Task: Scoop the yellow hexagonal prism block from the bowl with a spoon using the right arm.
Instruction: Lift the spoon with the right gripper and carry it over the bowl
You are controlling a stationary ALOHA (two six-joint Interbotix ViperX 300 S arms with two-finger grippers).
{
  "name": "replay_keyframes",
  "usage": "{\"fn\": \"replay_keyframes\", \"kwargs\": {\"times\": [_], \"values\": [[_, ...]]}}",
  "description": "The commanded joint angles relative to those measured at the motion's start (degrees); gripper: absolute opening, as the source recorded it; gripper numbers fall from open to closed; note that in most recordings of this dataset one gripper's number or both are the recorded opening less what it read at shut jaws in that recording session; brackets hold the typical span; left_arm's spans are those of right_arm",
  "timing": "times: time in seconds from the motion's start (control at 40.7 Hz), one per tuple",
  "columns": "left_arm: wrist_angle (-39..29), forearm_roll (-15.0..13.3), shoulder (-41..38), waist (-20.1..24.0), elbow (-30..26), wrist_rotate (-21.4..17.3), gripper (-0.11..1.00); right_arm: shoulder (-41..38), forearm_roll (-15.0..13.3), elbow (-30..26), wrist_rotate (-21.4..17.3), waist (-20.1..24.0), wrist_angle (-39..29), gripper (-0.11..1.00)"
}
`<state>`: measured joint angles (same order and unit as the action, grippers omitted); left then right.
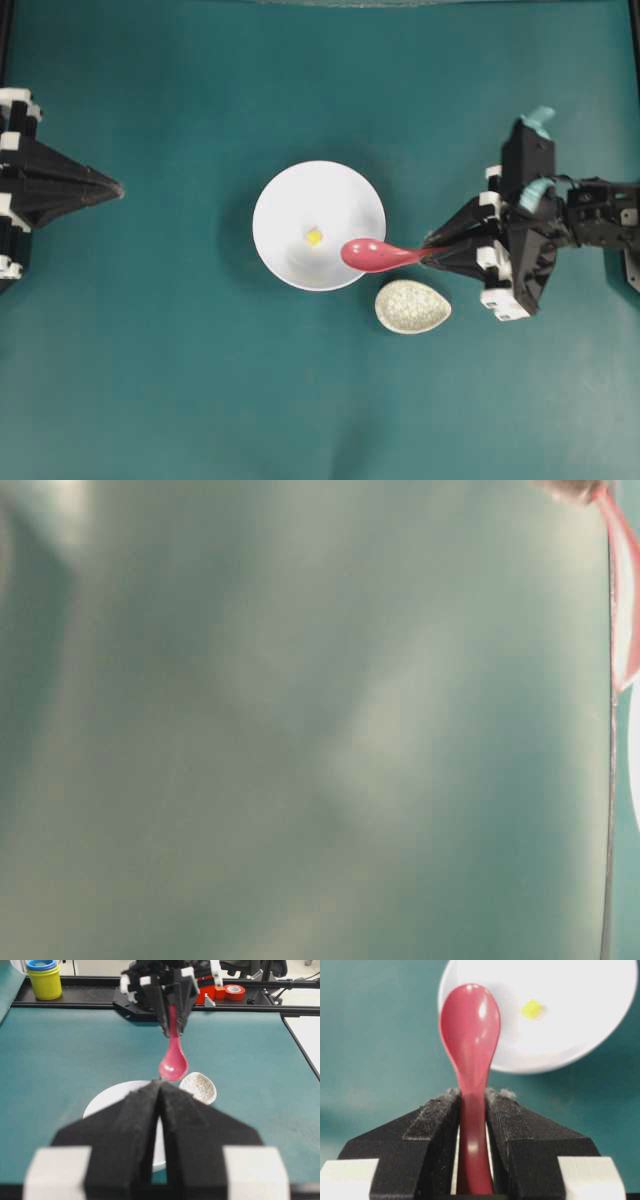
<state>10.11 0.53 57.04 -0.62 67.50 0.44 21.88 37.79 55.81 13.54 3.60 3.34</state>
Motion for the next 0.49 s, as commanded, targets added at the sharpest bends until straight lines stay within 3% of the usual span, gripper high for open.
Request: {"fn": "replay_keyframes", "kwargs": {"times": [0.0,0.245,0.466], "values": [[0.26,0.18,-0.44,-0.09,-1.49,-0.09,-0.01,0.53,-0.09,-3.69,0.00,-2.46,-4.83,0.23],[0.26,0.18,-0.44,-0.09,-1.49,-0.09,-0.01,-0.44,-0.44,-10.63,-0.09,-8.70,-18.63,0.23],[0.18,0.18,-0.44,-0.09,-1.49,-0.09,-0.01,-3.69,-3.25,-16.17,-0.44,-12.13,-27.42,0.23]]}}
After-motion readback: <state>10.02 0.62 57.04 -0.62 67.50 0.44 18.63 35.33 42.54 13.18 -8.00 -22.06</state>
